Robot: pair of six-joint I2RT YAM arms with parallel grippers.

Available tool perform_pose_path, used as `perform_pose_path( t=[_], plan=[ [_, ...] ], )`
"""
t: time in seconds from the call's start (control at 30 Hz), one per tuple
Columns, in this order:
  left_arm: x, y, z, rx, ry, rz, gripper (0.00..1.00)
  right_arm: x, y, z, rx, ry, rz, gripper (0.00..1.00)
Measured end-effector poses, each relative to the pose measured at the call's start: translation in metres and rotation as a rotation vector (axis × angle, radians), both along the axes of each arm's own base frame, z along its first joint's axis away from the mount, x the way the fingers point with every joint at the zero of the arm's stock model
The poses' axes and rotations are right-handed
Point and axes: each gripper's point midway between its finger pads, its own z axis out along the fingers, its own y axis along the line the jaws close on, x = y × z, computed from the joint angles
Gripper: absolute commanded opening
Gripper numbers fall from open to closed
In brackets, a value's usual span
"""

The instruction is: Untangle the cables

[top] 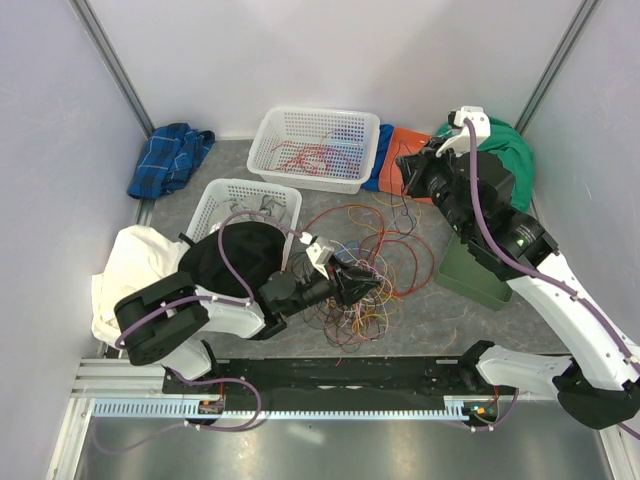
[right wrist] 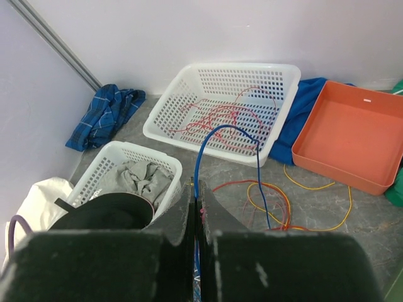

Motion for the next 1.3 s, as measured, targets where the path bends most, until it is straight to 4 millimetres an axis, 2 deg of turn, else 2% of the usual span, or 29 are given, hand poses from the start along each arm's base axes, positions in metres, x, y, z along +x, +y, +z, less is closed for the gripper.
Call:
perform_pose_path(
  t=[0.03, 0.07, 0.1, 0.2, 0.3, 0.37, 0.47, 0.5, 0.57, 0.63, 0.67, 0.77, 0.8, 0.87, 1.0, 1.2, 1.3],
  plan=[
    [-0.002, -0.001, -0.003, 0.006, 0.005, -0.011, 0.23, 0.000, 0.000, 0.001, 0.000, 0.000, 0.000, 0.00],
    [-0.003, -0.002, -0.006, 0.013, 0.007, -0.020, 0.10, -0.001, -0.001, 0.002, 0.001, -0.002, 0.000, 0.00],
    [-0.004, -0.002, -0.007, 0.017, 0.009, -0.026, 0.02, -0.001, -0.001, 0.005, 0.003, -0.005, 0.000, 0.00],
    [-0.008, -0.002, -0.009, 0.028, 0.015, -0.043, 0.02, -0.003, -0.003, 0.013, 0.012, -0.017, -0.003, 0.00],
    [-0.012, 0.007, -0.010, 0.043, 0.025, -0.039, 0.02, -0.003, -0.007, 0.022, 0.016, -0.036, -0.021, 0.00],
    [-0.014, 0.020, 0.002, 0.036, 0.023, -0.013, 0.02, -0.001, -0.014, 0.030, 0.010, -0.053, -0.056, 0.00],
    [-0.007, 0.040, 0.054, -0.005, -0.016, 0.075, 0.02, 0.001, -0.028, 0.042, 0.002, -0.084, -0.123, 0.00],
    [-0.002, 0.046, 0.082, -0.027, -0.032, 0.120, 0.02, 0.001, -0.033, 0.047, 0.003, -0.096, -0.146, 0.00],
    [0.007, 0.060, 0.160, -0.098, -0.096, 0.201, 0.02, -0.002, -0.043, 0.053, 0.009, -0.114, -0.182, 0.00],
    [0.009, 0.075, 0.244, -0.173, -0.169, 0.260, 0.02, -0.007, -0.052, 0.060, 0.028, -0.137, -0.206, 0.00],
    [0.008, 0.083, 0.280, -0.205, -0.201, 0.282, 0.02, -0.009, -0.056, 0.063, 0.039, -0.148, -0.217, 0.00],
    [0.005, 0.103, 0.368, -0.269, -0.280, 0.329, 0.02, -0.019, -0.068, 0.064, 0.057, -0.165, -0.240, 0.00],
    [0.003, 0.109, 0.390, -0.286, -0.301, 0.342, 0.02, -0.020, -0.070, 0.063, 0.057, -0.166, -0.244, 0.00],
    [0.002, 0.114, 0.418, -0.290, -0.336, 0.360, 0.02, -0.022, -0.074, 0.059, 0.054, -0.163, -0.253, 0.00],
    [0.007, 0.112, 0.462, -0.273, -0.396, 0.390, 0.02, -0.022, -0.078, 0.046, 0.033, -0.145, -0.275, 0.00],
    [0.022, 0.096, 0.495, -0.226, -0.478, 0.438, 0.02, -0.018, -0.079, 0.020, -0.017, -0.104, -0.292, 0.00],
    [0.027, 0.091, 0.510, -0.227, -0.514, 0.460, 0.02, -0.016, -0.078, 0.000, -0.046, -0.074, -0.295, 0.00]
  ],
)
